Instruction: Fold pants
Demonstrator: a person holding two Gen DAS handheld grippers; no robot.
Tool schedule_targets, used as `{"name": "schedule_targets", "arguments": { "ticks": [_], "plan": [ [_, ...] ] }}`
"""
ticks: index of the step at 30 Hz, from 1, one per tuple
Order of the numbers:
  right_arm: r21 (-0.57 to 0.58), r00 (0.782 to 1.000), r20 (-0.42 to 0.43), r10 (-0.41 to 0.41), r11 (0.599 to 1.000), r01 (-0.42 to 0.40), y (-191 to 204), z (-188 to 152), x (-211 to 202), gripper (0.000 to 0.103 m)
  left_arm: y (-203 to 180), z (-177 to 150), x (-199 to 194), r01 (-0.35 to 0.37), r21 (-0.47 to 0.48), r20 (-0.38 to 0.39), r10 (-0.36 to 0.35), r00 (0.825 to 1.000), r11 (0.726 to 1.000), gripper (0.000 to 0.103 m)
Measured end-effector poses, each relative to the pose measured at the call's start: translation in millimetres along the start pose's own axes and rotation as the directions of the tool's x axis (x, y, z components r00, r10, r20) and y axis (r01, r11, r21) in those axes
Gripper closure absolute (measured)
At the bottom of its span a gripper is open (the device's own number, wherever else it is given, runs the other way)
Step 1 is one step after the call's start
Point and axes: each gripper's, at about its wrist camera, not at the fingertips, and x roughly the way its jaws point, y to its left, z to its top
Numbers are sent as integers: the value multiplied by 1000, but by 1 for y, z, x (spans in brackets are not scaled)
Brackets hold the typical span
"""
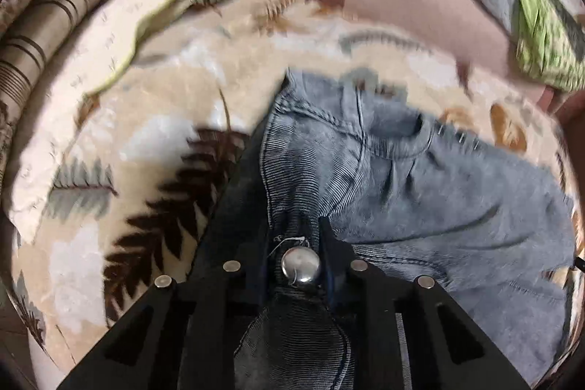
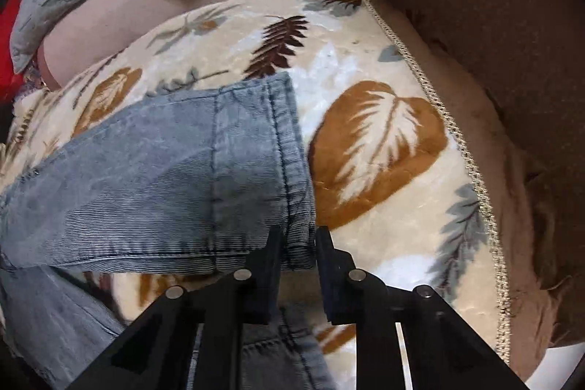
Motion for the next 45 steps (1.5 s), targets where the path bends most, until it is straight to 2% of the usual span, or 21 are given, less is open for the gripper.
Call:
{"name": "schedule_targets", "arguments": {
  "ticks": [1, 2, 3, 4, 5, 8, 12, 18, 19, 20, 21, 22, 25, 26, 27, 29, 30, 31, 33, 39, 45],
  "plan": [
    [-9, 998, -68, -6, 1000, 6, -2, -4, 18, 77, 0, -4, 12, -2, 37, -47, 4, 999, 999, 68],
    [17, 997, -70, 23, 1000, -22, -7, -6, 25, 75, -1, -7, 11, -7, 59, -30, 9, 999, 998, 65],
    [48, 998, -48, 49, 998, -47, -14, -5, 21, 64, -2, -6, 5, -29, 75, -3, 29, 1000, 997, 50],
    [66, 997, -41, 72, 995, -70, -18, -2, 17, 35, 0, -2, 0, -19, 72, 2, 19, 1000, 997, 41],
    [101, 993, -21, 118, 988, -116, -26, 3, 10, 25, 4, 5, -6, 22, 47, 17, -22, 1000, 999, 28],
    [152, 983, 59, 174, 972, -181, -38, 29, -4, 23, 14, 34, -15, 94, -55, 87, -89, 992, 994, 26],
    [140, 966, 81, 247, 957, -256, -30, 79, 16, 23, 16, 82, 7, 176, -138, 86, -165, 982, 975, 26],
    [136, 977, -8, 212, 968, -209, -3, 111, 76, 24, 13, 114, 61, 134, -202, -15, -140, 990, 970, 27],
    [118, 980, -16, 197, 974, -194, -1, 112, 82, 24, 16, 116, 68, 133, -226, -28, -143, 989, 965, 32],
    [97, 983, -12, 185, 978, -183, 2, 113, 82, 25, 17, 118, 69, 112, -230, -25, -121, 992, 967, 54],
    [81, 984, -19, 177, 981, -175, 4, 115, 81, 34, 16, 119, 69, 84, -212, -24, -91, 996, 974, 85],
    [71, 985, -28, 173, 983, -170, 5, 116, 79, 46, 14, 121, 70, 83, -187, -32, -90, 995, 979, 85],
    [72, 982, -35, 184, 981, -181, 2, 124, 73, 49, 10, 122, 71, 76, -164, -33, -82, 996, 983, 85],
    [75, 982, -26, 189, 980, -186, 0, 125, 70, 46, 11, 122, 74, 77, -169, -32, -83, 996, 983, 80],
    [76, 982, -26, 185, 980, -182, 0, 128, 71, 42, 11, 123, 76, 81, -177, -28, -87, 996, 981, 65],
    [72, 984, -59, 166, 984, -161, 4, 129, 85, 41, 10, 124, 78, 121, -191, -11, -126, 992, 974, 55],
    [57, 986, -49, 157, 986, -154, 8, 129, 86, 45, 7, 125, 77, 95, -172, -16, -99, 995, 980, 68],
    [43, 988, -37, 153, 988, -151, 11, 130, 85, 67, 2, 126, 77, 50, -140, -22, -54, 998, 989, 86],
    [39, 990, -27, 138, 990, -137, 12, 133, 80, 85, 0, 128, 77, 63, -146, -26, -68, 997, 987, 91],
    [52, 987, 68, 148, 987, -152, 5, 133, 34, 89, 8, 126, 26, 133, -150, 76, -123, 989, 980, 92],
    [69, 955, 216, 204, 972, -223, -3, 120, -43, 89, 18, 103, -70, 243, -131, 231, -209, 950, 961, 92]
  ]
}}
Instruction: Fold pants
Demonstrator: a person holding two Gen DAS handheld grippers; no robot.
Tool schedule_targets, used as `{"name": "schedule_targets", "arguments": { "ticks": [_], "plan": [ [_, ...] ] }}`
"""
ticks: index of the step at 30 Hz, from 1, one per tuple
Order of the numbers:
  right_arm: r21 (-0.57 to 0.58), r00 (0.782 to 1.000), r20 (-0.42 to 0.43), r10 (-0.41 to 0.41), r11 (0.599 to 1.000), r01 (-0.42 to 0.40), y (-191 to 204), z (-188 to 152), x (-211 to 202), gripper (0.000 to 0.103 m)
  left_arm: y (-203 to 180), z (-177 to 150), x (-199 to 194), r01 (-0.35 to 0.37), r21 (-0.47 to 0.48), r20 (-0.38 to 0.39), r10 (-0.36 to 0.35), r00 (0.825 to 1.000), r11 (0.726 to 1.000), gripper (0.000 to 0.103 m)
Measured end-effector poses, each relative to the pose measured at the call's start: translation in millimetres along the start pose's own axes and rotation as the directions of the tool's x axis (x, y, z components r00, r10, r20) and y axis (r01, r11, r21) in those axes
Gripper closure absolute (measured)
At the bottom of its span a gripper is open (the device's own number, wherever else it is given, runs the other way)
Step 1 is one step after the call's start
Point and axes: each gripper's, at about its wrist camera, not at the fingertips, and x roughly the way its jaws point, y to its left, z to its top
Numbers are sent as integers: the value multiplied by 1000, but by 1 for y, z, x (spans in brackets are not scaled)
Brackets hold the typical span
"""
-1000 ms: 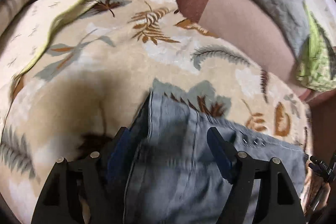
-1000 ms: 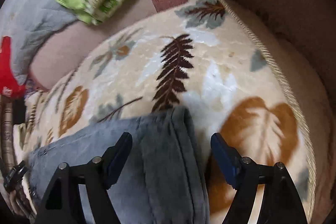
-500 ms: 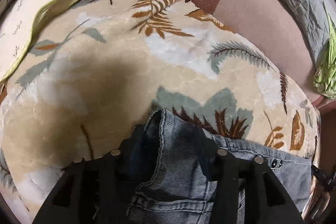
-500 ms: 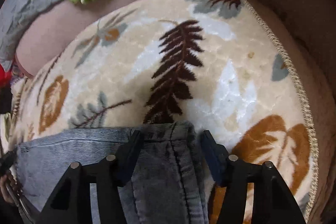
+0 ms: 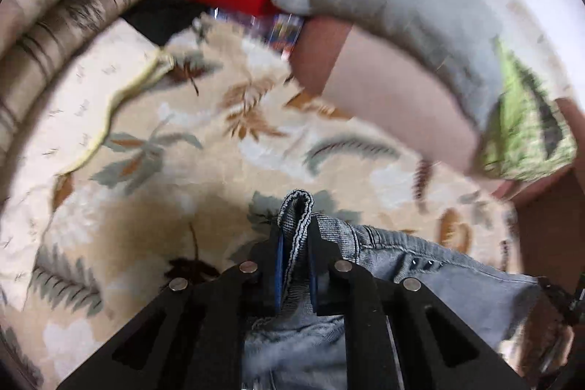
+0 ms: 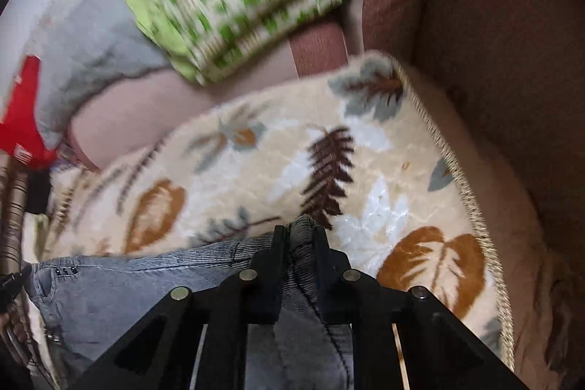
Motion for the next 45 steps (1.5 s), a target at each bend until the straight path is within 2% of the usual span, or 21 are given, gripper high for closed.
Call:
{"name": "schedule_targets", "arguments": {
  "ticks": [3, 6, 10, 12, 14, 15, 16, 17, 21, 24, 27, 30, 31, 33, 34, 36, 38, 40, 42, 44, 45],
  "plan": [
    [20, 995, 85, 42, 999, -44, -2, -9, -53, 89, 6, -18, -56, 63, 9, 57, -63, 996, 998, 92],
    [31, 987, 135, 83, 996, -88, -11, -47, -106, 89, 28, -56, -104, 104, -1, 78, -104, 992, 995, 92],
    [60, 988, 118, 101, 992, -109, -30, -124, -140, 88, 75, -130, -131, 136, -53, -1, -136, 991, 989, 91],
    [66, 994, 40, 103, 992, -106, -43, -179, -141, 84, 96, -164, -126, 95, -70, -77, -100, 992, 993, 86],
    [95, 994, -74, 76, 993, -68, -58, -222, -128, 69, 116, -190, -118, 8, -92, -155, -22, 988, 996, 83],
    [130, 989, -128, 69, 990, -53, -69, -243, -122, 47, 121, -195, -118, -17, -103, -167, -1, 986, 994, 82],
    [163, 987, -148, 62, 986, -38, -77, -253, -121, 31, 125, -196, -121, -47, -116, -163, 27, 986, 992, 81],
    [212, 987, -149, 61, 977, -28, -86, -263, -123, 31, 124, -193, -126, -59, -125, -140, 42, 989, 990, 79],
    [390, 983, -56, 177, 910, -142, -99, -272, -148, 30, 93, -180, -147, -10, -164, -20, 6, 1000, 986, 33],
    [465, 958, -41, 285, 854, -235, -87, -273, -144, 29, 60, -188, -141, 35, -168, 36, -29, 999, 985, 33],
    [527, 957, -57, 283, 823, -212, -79, -274, -124, 29, 33, -204, -107, 27, -126, -14, -29, 999, 992, 33],
    [599, 955, -45, 295, 773, -210, -82, -275, -105, 32, 25, -222, -58, -106, -38, -107, 101, 989, 994, 33],
    [605, 959, -43, 280, 772, -198, -83, -275, -100, 50, 28, -228, -46, -150, -22, -132, 146, 980, 988, 33],
    [579, 974, -80, 211, 805, -127, -83, -270, -95, 92, 30, -232, -39, -174, 15, -108, 174, 979, 985, 31],
    [559, 977, -90, 192, 822, -110, -83, -269, -95, 93, 28, -230, -40, -175, 34, -109, 178, 978, 984, 31],
    [443, 994, -78, 80, 896, -37, -73, -259, -113, 93, 29, -225, -40, -161, 33, -126, 164, 978, 986, 31],
    [382, 997, -70, 20, 924, 8, -69, -256, -120, 93, 34, -221, -38, -152, 25, -134, 154, 979, 988, 31],
    [281, 985, -169, -22, 957, 70, -64, -257, -97, 90, 37, -219, -35, -149, 34, -140, 152, 978, 988, 31],
    [229, 989, -144, -37, 971, 70, -59, -259, -94, 87, 37, -217, -38, -148, 51, -138, 154, 978, 988, 31],
    [255, 991, -127, -35, 965, 67, -58, -254, -106, 64, 38, -215, -43, -165, 48, -117, 169, 979, 985, 31],
    [272, 993, -103, -64, 958, 90, -59, -251, -116, 36, 40, -214, -47, -165, 38, -115, 168, 979, 986, 31]
  ]
}}
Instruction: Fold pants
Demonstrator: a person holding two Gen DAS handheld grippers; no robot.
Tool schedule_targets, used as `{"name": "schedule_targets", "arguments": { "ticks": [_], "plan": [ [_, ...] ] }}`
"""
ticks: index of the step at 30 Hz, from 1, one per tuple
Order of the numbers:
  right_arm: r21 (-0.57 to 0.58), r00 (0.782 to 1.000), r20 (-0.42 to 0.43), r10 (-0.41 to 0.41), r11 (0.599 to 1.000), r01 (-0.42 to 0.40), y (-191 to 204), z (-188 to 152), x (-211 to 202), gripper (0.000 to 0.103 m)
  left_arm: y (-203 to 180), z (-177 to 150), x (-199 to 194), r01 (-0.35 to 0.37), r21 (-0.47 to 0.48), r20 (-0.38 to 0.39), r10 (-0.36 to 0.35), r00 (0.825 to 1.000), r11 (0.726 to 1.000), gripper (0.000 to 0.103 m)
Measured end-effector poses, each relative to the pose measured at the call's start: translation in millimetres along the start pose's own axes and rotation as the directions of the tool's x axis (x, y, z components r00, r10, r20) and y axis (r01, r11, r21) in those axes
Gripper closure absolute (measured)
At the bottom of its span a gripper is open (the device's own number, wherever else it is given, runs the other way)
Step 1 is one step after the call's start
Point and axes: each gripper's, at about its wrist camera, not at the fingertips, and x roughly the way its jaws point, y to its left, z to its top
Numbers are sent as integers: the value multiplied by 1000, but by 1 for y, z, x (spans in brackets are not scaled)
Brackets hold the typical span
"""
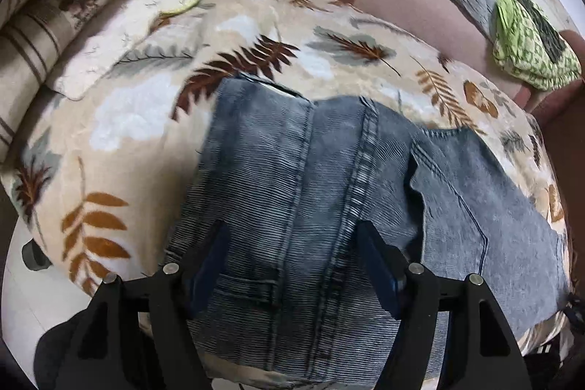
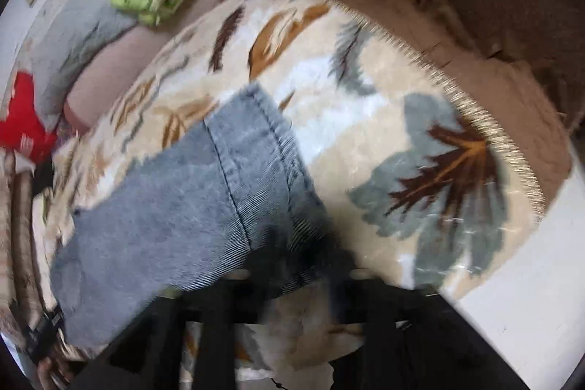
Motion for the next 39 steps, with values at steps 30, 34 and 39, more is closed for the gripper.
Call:
{"name": "schedule_targets", "arguments": {
  "ticks": [30, 34, 39],
  "plan": [
    [-727, 918, -352, 183, 564, -391, 435, -24, 136, 48, -26, 7, 32, -98, 155, 74, 87, 993, 983, 11],
    [-743, 891, -447, 72, 524, -415, 446, -45, 171, 94, -21, 11, 36, -87, 144, 67, 78, 995, 986, 11],
    [-764, 923, -379, 74, 538, -357, 446, -39, 170, 100, -22, 11, 35, -83, 140, 61, 75, 995, 987, 9]
  ]
}}
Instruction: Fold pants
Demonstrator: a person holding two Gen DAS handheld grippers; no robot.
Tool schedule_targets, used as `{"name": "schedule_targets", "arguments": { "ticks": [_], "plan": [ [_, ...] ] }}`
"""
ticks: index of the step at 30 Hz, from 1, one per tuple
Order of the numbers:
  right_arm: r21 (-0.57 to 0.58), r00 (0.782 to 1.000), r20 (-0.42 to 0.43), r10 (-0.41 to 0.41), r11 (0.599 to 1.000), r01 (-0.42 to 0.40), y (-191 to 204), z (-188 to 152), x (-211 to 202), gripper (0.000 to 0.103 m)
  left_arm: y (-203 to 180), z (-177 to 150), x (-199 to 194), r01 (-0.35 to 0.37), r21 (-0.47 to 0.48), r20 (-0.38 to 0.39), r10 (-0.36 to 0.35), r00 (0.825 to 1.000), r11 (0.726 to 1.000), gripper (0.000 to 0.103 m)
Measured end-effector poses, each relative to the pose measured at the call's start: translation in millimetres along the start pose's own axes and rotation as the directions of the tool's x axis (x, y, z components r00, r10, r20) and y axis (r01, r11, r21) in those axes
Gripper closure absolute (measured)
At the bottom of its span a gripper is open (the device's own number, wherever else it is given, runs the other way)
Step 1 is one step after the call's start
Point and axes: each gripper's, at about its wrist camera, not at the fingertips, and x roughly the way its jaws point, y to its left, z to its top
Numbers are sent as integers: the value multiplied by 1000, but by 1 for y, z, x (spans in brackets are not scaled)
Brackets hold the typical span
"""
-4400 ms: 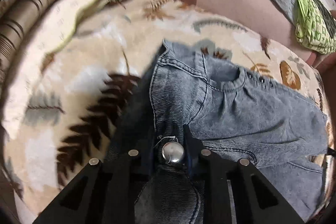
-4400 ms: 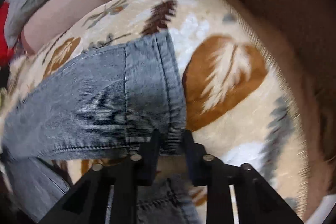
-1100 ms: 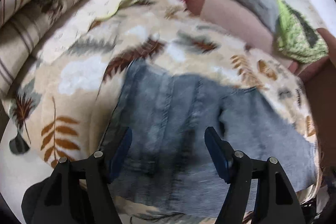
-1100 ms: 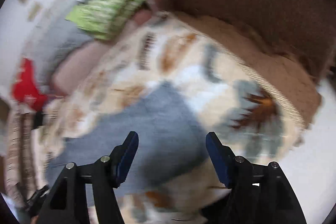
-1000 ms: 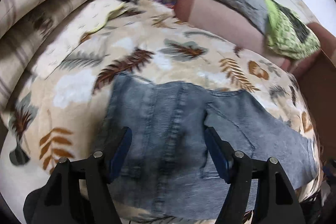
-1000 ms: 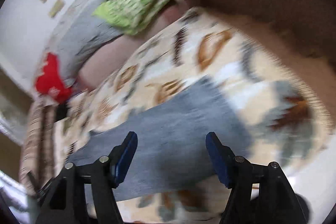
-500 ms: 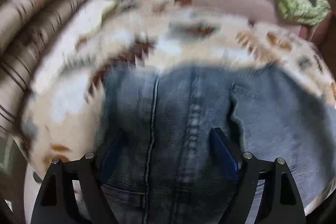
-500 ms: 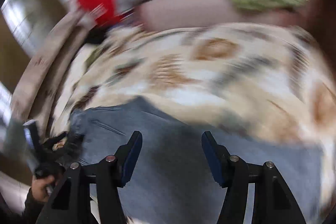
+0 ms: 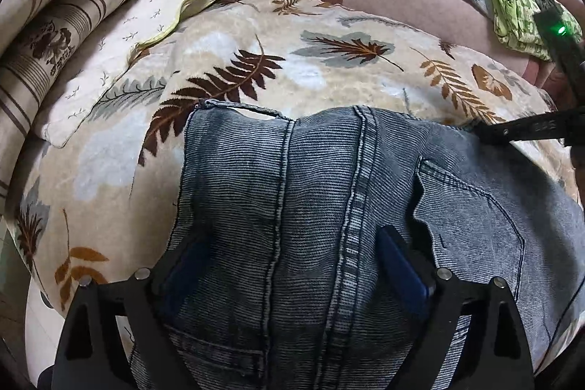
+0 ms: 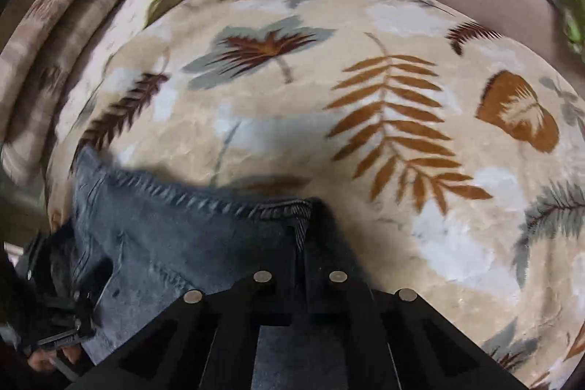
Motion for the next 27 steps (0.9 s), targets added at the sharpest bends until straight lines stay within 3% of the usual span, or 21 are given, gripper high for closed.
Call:
{"name": "schedule_targets", "arguments": {
  "ticks": [2, 5, 9, 13, 17, 18, 23, 24, 27],
  "plan": [
    [24, 998, -16, -55, 998, 55, -6, -3, 14, 100, -1, -1, 1, -5, 1, 0, 5, 1000, 1000, 8],
    [99, 999, 40, -6, 995, 2, -16, -11, 12, 97, 0, -1, 1, -10, -5, -2, 10, 1000, 1000, 6],
    [160, 990, 136, -46, 987, 23, -26, -29, -31, 89, 0, -2, 1, -19, -10, -3, 19, 1000, 1000, 6],
    [205, 974, 228, 0, 978, -48, -27, -74, -88, 76, 0, -2, 2, -26, -13, -3, 26, 1000, 1000, 5],
    [250, 974, 223, 41, 963, -98, -26, -120, -104, 59, 0, -2, 1, -35, -14, 0, 35, 999, 999, 5],
    [271, 977, 210, 36, 958, -94, -30, -132, -101, 48, 0, -2, 1, -36, -13, 0, 36, 999, 999, 5],
    [438, 993, 108, 47, 895, -89, -73, -173, -55, 47, -1, -2, 1, -42, -13, 1, 42, 999, 999, 5],
    [464, 986, 152, 66, 876, -130, -80, -175, -54, 47, -2, -3, 1, -46, -9, 3, 46, 999, 999, 5],
    [497, 980, 181, 79, 853, -160, -81, -175, -71, 47, -1, -2, 1, -45, -14, -2, 45, 999, 999, 5]
  ]
}}
